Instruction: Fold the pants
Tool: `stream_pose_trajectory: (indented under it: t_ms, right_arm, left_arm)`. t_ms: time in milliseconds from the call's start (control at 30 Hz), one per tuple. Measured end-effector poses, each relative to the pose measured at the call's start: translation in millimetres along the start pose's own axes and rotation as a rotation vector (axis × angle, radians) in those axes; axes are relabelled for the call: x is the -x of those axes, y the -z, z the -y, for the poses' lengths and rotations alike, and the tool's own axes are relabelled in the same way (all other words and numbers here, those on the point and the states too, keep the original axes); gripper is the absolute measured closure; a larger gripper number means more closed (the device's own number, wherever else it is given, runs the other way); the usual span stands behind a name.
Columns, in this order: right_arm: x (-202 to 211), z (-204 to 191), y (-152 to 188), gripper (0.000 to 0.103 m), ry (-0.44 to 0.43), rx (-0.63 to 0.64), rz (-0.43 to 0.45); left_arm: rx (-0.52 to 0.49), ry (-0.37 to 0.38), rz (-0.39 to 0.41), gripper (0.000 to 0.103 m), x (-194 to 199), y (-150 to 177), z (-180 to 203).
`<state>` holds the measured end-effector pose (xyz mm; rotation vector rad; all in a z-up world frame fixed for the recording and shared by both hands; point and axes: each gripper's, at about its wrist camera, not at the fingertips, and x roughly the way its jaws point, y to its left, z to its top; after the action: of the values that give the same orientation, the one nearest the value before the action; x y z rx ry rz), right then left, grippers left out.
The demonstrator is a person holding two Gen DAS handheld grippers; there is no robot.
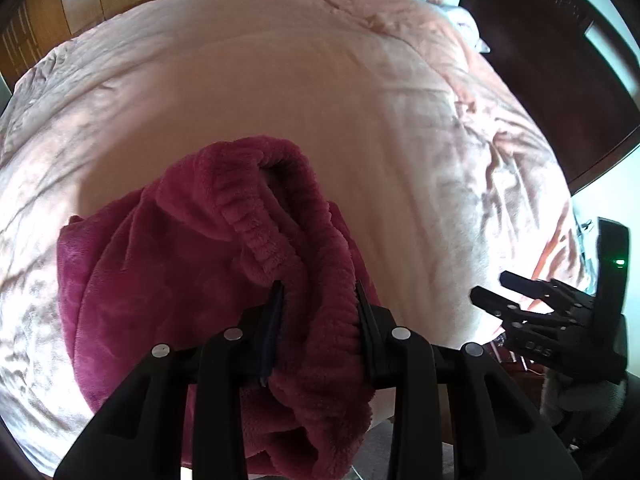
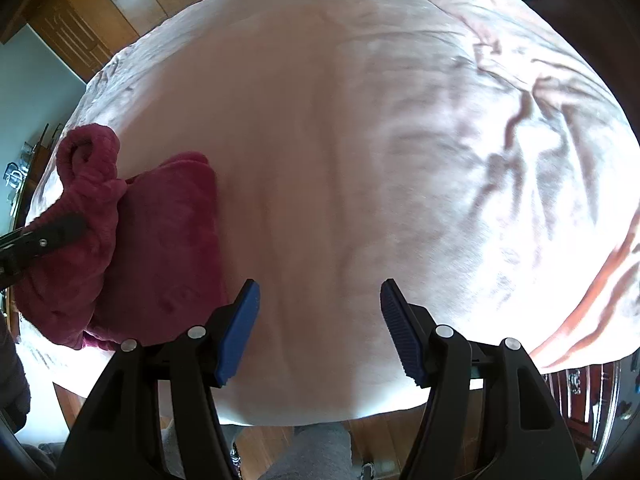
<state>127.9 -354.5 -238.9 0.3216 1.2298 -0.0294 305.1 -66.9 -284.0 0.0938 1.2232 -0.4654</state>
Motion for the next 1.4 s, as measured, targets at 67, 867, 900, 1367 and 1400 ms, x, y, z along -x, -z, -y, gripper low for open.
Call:
stream_pose_trajectory:
  t_ms: [67, 867, 900, 1367, 1400]
  right_arm:
    - [0, 7, 2, 0.038, 0.005, -0.009, -0.005]
    - [-4, -4, -5, 0.038, -0.041, 0.003, -0.017]
    - [-4, -4, -7, 0.038, -0.053, -0.001, -0.016]
    - [-2, -100, -49, 0.034, -0.349, 0.125, -0.037]
    - [-5, -108, -50, 0.034, -0.353, 0.138, -0.044]
  left_arm:
    - [-0.013, -0.003, -0.013, 0.07, -6, 1, 3]
    - [0.093, 0.26, -0.002, 0.035, -15, 22, 3]
    - [0.105, 0.274, 0.004, 0.035, -11, 24, -1]
    - [0.269, 0.187, 0.065, 0.035, 37, 63, -65]
    - [0.29, 0.172, 0.063, 0.035, 39, 66, -73]
